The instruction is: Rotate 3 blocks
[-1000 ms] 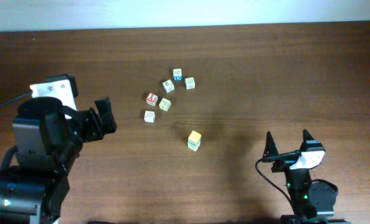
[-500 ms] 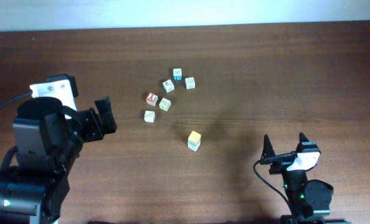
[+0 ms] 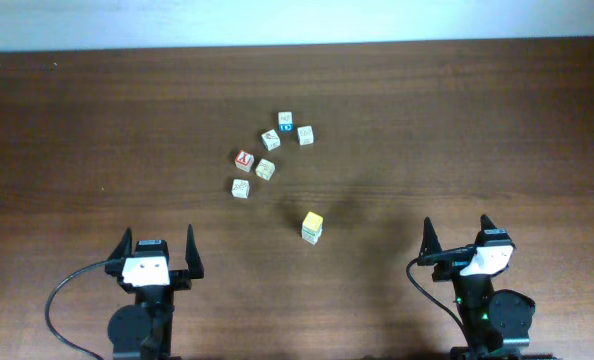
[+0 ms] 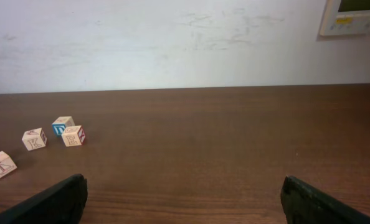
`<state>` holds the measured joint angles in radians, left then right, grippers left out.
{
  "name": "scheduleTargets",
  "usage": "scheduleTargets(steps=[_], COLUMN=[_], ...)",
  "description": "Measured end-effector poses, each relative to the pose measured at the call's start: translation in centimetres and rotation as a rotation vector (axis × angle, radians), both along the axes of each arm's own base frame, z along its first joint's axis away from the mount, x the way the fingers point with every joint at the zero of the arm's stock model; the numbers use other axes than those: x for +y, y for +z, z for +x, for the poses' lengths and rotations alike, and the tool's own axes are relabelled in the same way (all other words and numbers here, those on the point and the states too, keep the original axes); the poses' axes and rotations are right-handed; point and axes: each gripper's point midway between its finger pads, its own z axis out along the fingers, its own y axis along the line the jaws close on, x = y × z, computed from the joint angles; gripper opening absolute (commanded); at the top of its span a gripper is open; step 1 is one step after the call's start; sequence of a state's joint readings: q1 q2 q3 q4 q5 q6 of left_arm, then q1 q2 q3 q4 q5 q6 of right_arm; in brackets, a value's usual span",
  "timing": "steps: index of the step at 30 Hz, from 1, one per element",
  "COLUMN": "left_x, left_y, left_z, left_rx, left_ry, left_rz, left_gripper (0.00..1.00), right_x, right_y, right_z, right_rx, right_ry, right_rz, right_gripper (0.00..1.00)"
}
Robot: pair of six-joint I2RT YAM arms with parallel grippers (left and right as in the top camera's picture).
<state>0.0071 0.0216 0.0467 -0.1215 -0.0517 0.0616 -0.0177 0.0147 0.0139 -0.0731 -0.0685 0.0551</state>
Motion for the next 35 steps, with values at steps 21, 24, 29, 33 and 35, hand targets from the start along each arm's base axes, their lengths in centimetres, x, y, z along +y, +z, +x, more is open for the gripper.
scheduleTargets(steps=[21, 24, 29, 33, 35], left_x=[0.00, 0.00, 0.00, 0.00, 0.00], left_y=[0.03, 0.03, 0.03, 0.03, 0.03], left_z=[0.16, 0.16, 0.16, 0.16, 0.16], left_rx=[-0.025, -0.025, -0.025, -0.025, -0.025], left_ry=[0.000, 0.000, 0.000, 0.000, 0.000], left_rz=[0.003, 0.003, 0.003, 0.003, 0.003], left_gripper=[0.99, 0.99, 0.99, 0.99, 0.99], right_x=[0.00, -0.01, -0.01, -0.01, 0.00], right_y=[0.03, 0.00, 0.00, 0.00, 0.00], right_z=[0.00, 0.00, 0.00, 0.00, 0.00], right_rx=[-0.001, 0.000, 0.000, 0.000, 0.000], right_ry=[0.000, 0.000, 0.000, 0.000, 0.000], right_rz=[0.000, 0.000, -0.003, -0.003, -0.002], right_gripper=[0.98, 0.98, 0.99, 0.98, 0.98])
